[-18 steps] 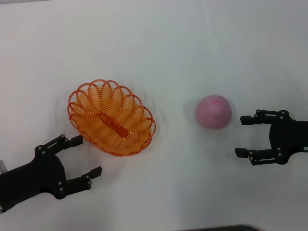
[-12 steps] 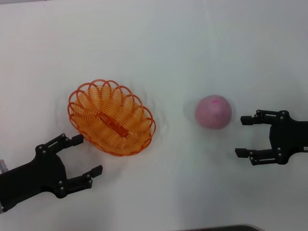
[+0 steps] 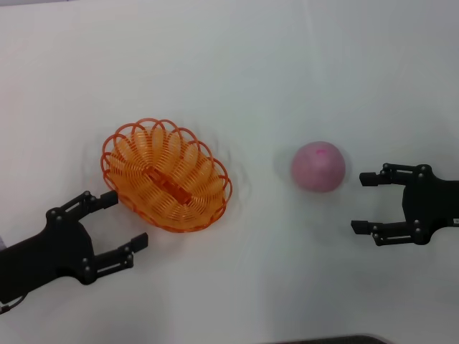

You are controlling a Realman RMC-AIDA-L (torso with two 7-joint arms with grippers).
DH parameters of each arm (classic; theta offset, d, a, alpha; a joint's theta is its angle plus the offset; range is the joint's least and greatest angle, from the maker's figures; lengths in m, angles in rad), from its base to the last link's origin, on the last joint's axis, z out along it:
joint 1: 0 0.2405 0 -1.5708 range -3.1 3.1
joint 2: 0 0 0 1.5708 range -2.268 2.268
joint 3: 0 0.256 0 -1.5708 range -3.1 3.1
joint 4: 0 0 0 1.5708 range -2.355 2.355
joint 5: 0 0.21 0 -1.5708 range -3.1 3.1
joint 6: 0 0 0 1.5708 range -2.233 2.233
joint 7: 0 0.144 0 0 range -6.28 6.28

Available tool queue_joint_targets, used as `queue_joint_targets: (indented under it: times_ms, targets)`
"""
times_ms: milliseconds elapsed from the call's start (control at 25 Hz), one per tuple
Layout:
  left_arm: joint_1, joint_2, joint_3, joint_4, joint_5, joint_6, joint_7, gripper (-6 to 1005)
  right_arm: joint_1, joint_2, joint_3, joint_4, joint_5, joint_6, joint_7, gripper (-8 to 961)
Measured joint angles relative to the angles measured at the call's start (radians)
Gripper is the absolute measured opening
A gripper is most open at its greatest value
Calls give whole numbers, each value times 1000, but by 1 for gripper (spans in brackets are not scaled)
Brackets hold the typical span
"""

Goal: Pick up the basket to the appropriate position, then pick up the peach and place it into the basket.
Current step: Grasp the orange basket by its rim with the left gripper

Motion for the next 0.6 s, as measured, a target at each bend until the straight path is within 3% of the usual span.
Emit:
queue_joint_targets:
  times_ms: [600]
  targets:
    - [-78,19,-122,97,-23,12,-612,872,3,-1,2,-2,3,1,9,869]
